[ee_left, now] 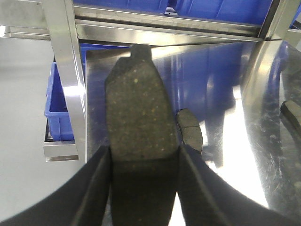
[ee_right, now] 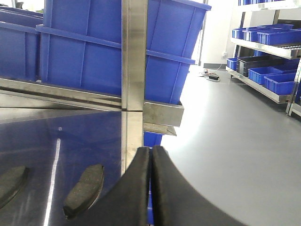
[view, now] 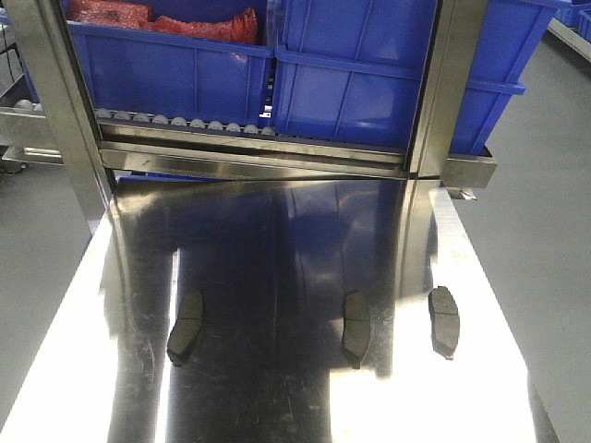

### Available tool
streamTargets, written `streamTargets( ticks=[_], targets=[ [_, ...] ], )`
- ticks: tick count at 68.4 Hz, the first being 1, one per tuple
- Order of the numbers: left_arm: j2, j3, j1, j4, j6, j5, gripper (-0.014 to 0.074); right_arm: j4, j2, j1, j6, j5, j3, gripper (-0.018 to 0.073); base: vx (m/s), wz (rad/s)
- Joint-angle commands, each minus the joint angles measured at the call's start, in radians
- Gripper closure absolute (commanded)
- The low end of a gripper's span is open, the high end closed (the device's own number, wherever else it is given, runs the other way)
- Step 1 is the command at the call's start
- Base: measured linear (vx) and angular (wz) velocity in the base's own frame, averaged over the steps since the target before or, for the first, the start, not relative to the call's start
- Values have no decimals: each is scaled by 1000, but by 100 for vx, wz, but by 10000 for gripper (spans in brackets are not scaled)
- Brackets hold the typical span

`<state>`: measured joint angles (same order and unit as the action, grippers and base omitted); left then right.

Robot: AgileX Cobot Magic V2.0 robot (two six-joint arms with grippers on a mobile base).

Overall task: Move and align brake pads A on conveyor
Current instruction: 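Move the right gripper down toward the farthest-side brake pad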

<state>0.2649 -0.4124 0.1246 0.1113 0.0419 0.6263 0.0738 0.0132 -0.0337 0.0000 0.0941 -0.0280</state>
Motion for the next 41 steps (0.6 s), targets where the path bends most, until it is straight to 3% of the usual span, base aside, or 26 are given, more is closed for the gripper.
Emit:
streamTargets(
  ticks=[1,16,24,41],
  targets=[
    [7,-25,5,15,-1,-89,603,8,9,-5,0,-76,-12,571,0,0],
    [7,-25,5,15,-1,-89,603,7,9,-5,0,-135,-10,571,0,0],
    [7,-25,5,15,-1,-89,603,-26,5,-5,57,-206,0,571,0,0],
    [7,-25,5,15,-1,-89,603,-44,-200,-5,56,2,220,571,0,0]
  ],
)
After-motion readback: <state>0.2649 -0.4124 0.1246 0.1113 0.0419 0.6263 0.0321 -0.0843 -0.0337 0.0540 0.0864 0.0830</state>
